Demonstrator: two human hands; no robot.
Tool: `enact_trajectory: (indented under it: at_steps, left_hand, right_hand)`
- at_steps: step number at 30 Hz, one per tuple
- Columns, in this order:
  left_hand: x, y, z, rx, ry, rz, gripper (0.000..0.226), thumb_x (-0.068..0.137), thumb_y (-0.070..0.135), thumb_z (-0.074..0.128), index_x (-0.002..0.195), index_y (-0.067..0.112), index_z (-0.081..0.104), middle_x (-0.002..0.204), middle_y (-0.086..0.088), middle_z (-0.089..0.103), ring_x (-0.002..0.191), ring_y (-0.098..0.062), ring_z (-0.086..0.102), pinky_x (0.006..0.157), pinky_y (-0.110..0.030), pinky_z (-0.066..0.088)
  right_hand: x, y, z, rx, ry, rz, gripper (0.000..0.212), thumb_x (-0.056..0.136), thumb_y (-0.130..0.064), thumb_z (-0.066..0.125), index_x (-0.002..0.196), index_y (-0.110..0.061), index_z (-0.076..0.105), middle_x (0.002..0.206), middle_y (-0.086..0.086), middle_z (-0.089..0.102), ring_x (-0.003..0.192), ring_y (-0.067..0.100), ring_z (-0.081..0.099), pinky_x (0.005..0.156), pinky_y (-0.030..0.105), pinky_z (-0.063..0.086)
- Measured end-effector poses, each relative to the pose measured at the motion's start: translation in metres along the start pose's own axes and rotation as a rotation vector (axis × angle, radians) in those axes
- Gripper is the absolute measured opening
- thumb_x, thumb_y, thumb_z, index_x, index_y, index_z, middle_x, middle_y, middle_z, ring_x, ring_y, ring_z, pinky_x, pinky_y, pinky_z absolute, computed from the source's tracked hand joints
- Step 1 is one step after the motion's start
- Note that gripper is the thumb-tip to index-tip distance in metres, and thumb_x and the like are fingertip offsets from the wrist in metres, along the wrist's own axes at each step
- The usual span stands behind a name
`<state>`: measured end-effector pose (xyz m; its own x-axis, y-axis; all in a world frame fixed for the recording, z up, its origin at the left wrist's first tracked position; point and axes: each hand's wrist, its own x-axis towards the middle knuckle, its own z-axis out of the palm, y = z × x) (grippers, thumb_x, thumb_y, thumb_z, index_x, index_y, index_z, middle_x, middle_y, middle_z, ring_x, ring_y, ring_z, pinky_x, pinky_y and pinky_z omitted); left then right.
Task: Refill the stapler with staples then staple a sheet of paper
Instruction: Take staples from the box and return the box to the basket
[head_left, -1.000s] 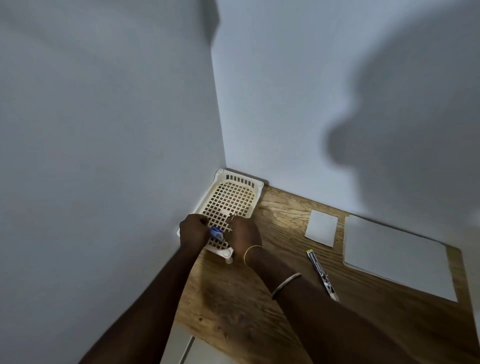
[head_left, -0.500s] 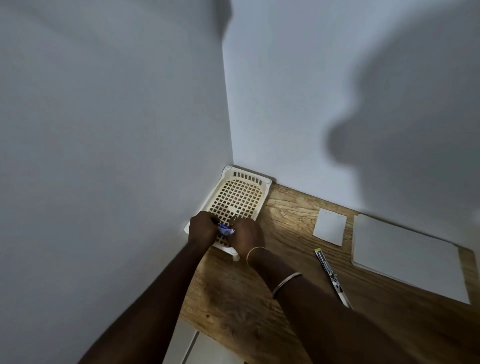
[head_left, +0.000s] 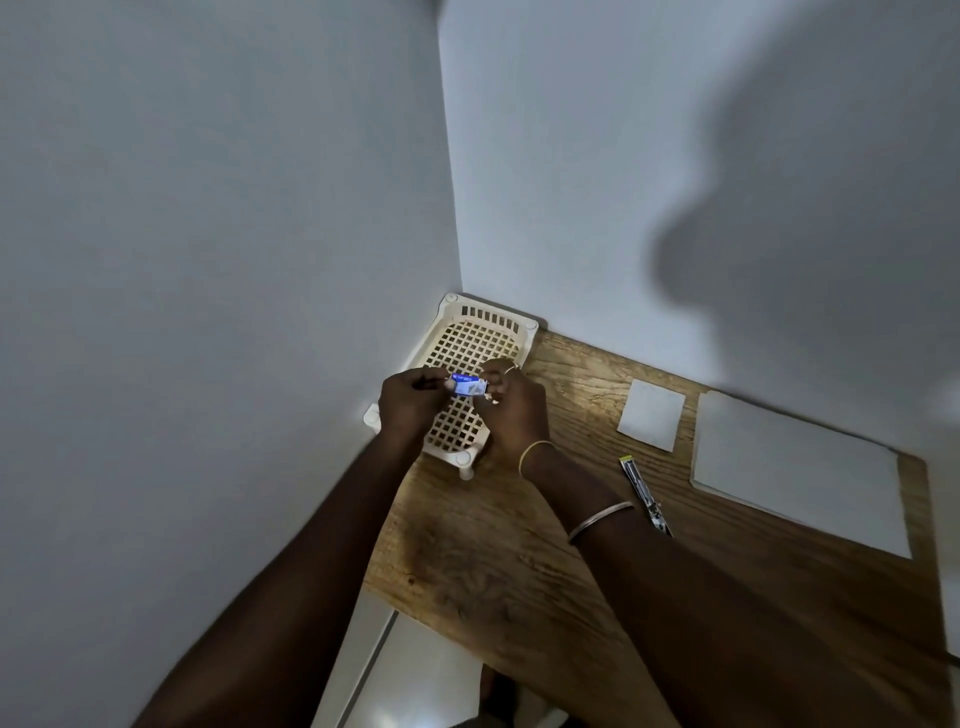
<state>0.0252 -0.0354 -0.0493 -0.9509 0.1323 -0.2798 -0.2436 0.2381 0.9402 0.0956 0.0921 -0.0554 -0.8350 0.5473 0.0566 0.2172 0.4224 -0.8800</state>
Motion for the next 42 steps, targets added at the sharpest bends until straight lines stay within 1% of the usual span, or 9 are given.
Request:
enact_trajectory:
  at_steps: [5, 10, 14, 19, 26, 29, 32, 37, 42]
  left_hand:
    - [-0.010, 0.004, 0.006, -0.126, -0.050, -0.005, 0.020, 0.088, 0.007, 0.077, 0.108, 0.003, 0.076, 0.104, -0.021, 0.077, 0.089, -0.022, 0.070, 0.088, -0.038, 0.058]
    - [-0.022, 0.007, 0.015, -0.266, -0.122, 0.021, 0.021, 0.086, 0.011, 0.080, 0.106, 0.017, 0.075, 0.084, -0.001, 0.080, 0.086, -0.016, 0.076, 0.080, -0.034, 0.060]
    - [-0.031, 0.013, 0.024, -0.423, -0.219, 0.093, 0.026, 0.089, 0.012, 0.077, 0.113, 0.012, 0.065, 0.104, -0.010, 0.080, 0.096, -0.021, 0.077, 0.079, -0.030, 0.061]
    - [-0.042, 0.023, 0.040, -0.647, -0.346, 0.114, 0.023, 0.091, 0.006, 0.071, 0.109, 0.012, 0.058, 0.113, -0.018, 0.076, 0.099, -0.026, 0.075, 0.090, -0.038, 0.060]
    - [-0.058, 0.042, 0.063, -0.829, -0.472, 0.111, 0.019, 0.096, -0.002, 0.060, 0.105, 0.014, 0.056, 0.111, -0.014, 0.074, 0.095, -0.022, 0.073, 0.077, -0.027, 0.061]
    - [-0.067, 0.052, 0.072, -0.845, -0.494, 0.087, 0.021, 0.098, -0.005, 0.056, 0.102, 0.016, 0.056, 0.100, -0.009, 0.076, 0.084, -0.014, 0.073, 0.067, -0.019, 0.059]
    - [-0.076, 0.060, 0.083, -0.887, -0.534, 0.077, 0.022, 0.094, -0.005, 0.059, 0.103, 0.015, 0.055, 0.104, -0.008, 0.077, 0.093, -0.016, 0.074, 0.073, -0.020, 0.060]
    - [-0.090, 0.064, 0.101, -0.918, -0.618, 0.087, 0.012, 0.094, 0.010, 0.065, 0.102, 0.015, 0.059, 0.121, -0.010, 0.074, 0.105, -0.020, 0.073, 0.079, -0.025, 0.061]
    - [-0.105, 0.067, 0.116, -0.923, -0.653, 0.016, 0.011, 0.090, 0.015, 0.066, 0.098, 0.017, 0.060, 0.114, -0.009, 0.076, 0.090, -0.021, 0.077, 0.066, -0.023, 0.060]
  right_hand:
    - [0.000, -0.007, -0.011, 0.102, 0.048, -0.019, 0.037, 0.078, 0.001, 0.078, 0.112, -0.011, 0.069, 0.101, 0.003, 0.076, 0.089, 0.014, 0.073, 0.082, 0.033, 0.061]
    - [0.000, -0.011, -0.026, 0.206, 0.073, 0.003, 0.038, 0.078, -0.003, 0.080, 0.114, -0.010, 0.069, 0.105, 0.001, 0.076, 0.091, 0.012, 0.073, 0.085, 0.035, 0.061]
    - [-0.005, -0.015, -0.045, 0.279, 0.071, -0.016, 0.042, 0.076, -0.005, 0.084, 0.114, -0.016, 0.068, 0.105, -0.002, 0.075, 0.093, 0.008, 0.073, 0.086, 0.031, 0.061]
    - [-0.016, -0.023, -0.071, 0.306, 0.093, -0.080, 0.042, 0.075, -0.009, 0.085, 0.110, -0.026, 0.067, 0.100, -0.011, 0.074, 0.089, 0.003, 0.073, 0.080, 0.020, 0.059]
    - [-0.032, -0.030, -0.103, 0.283, 0.161, -0.178, 0.038, 0.079, -0.011, 0.082, 0.115, -0.014, 0.069, 0.106, -0.004, 0.077, 0.095, 0.008, 0.074, 0.090, 0.038, 0.060]
    - [-0.037, -0.034, -0.117, 0.261, 0.212, -0.217, 0.037, 0.078, -0.014, 0.083, 0.112, -0.020, 0.069, 0.103, -0.009, 0.077, 0.094, 0.005, 0.073, 0.087, 0.029, 0.059]
    - [-0.043, -0.037, -0.132, 0.229, 0.242, -0.249, 0.033, 0.079, -0.018, 0.083, 0.108, -0.027, 0.071, 0.103, -0.016, 0.076, 0.094, 0.004, 0.072, 0.084, 0.019, 0.056]
    - [-0.058, -0.031, -0.158, 0.179, 0.281, -0.232, 0.032, 0.080, -0.025, 0.084, 0.110, -0.024, 0.072, 0.102, -0.012, 0.077, 0.094, 0.007, 0.073, 0.086, 0.031, 0.060]
    - [-0.073, -0.017, -0.179, 0.063, 0.345, -0.230, 0.030, 0.082, -0.032, 0.082, 0.110, -0.026, 0.073, 0.098, -0.013, 0.076, 0.092, 0.007, 0.072, 0.082, 0.036, 0.060]
